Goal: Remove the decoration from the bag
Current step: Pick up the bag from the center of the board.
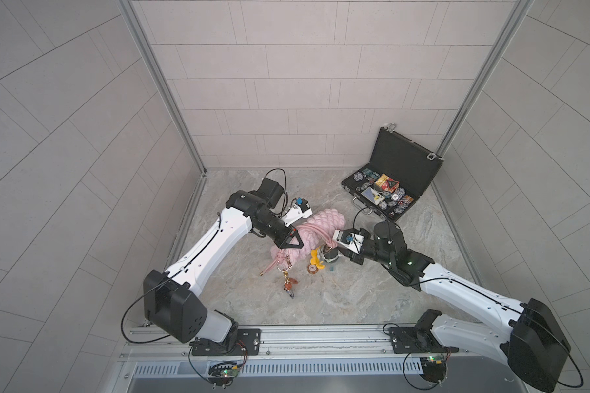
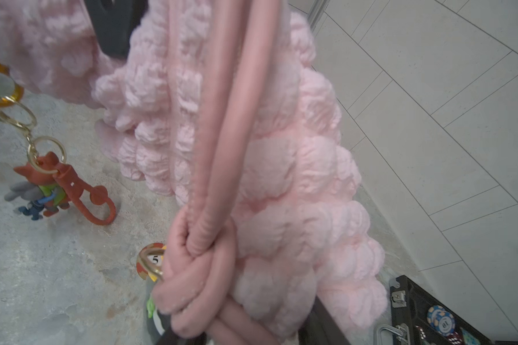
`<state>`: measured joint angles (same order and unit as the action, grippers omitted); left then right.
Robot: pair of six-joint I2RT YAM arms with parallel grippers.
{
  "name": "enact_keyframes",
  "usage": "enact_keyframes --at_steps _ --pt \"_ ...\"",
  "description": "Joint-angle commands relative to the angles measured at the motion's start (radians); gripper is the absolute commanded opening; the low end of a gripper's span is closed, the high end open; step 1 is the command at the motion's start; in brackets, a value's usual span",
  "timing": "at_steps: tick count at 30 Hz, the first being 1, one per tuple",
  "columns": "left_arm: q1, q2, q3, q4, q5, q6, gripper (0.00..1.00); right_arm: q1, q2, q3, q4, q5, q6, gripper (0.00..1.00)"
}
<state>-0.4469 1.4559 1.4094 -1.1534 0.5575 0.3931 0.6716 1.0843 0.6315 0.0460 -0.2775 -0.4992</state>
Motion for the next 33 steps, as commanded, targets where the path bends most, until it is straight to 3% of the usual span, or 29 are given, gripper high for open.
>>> enact_keyframes --at_steps 1,6,12,17,21,24,29,33 --pt "0.007 -0.025 0.017 -0.005 0.057 0.024 0.00 -0.001 -0.015 0.028 -0.017 -0.041 0.004 0.34" --pt "0.010 -0.004 0.017 -0.003 0.010 0.021 0.00 0.000 -0.039 0.061 -0.060 -0.107 0.066 0.15" --pt "0.008 0.015 0.021 0.018 -0.051 0.014 0.09 -0.001 -0.119 0.077 -0.129 -0.159 0.167 0.00" --pt "-0.001 0.008 0.000 0.061 -0.061 0.034 0.32 -0.001 -0.175 0.081 -0.205 -0.167 0.223 0.00" --pt "-0.072 -0.039 -0.042 0.124 -0.134 0.114 0.52 -0.001 -0.194 0.102 -0.260 -0.177 0.296 0.00" --pt "-0.138 -0.098 -0.081 0.189 -0.183 0.174 0.58 -0.003 -0.195 0.118 -0.298 -0.200 0.341 0.00" --pt "-0.216 -0.173 -0.166 0.342 -0.172 0.259 0.65 -0.026 -0.186 0.121 -0.301 -0.276 0.397 0.00" --pt "-0.255 -0.176 -0.175 0.392 -0.333 0.297 0.67 -0.046 -0.166 0.142 -0.338 -0.339 0.382 0.00"
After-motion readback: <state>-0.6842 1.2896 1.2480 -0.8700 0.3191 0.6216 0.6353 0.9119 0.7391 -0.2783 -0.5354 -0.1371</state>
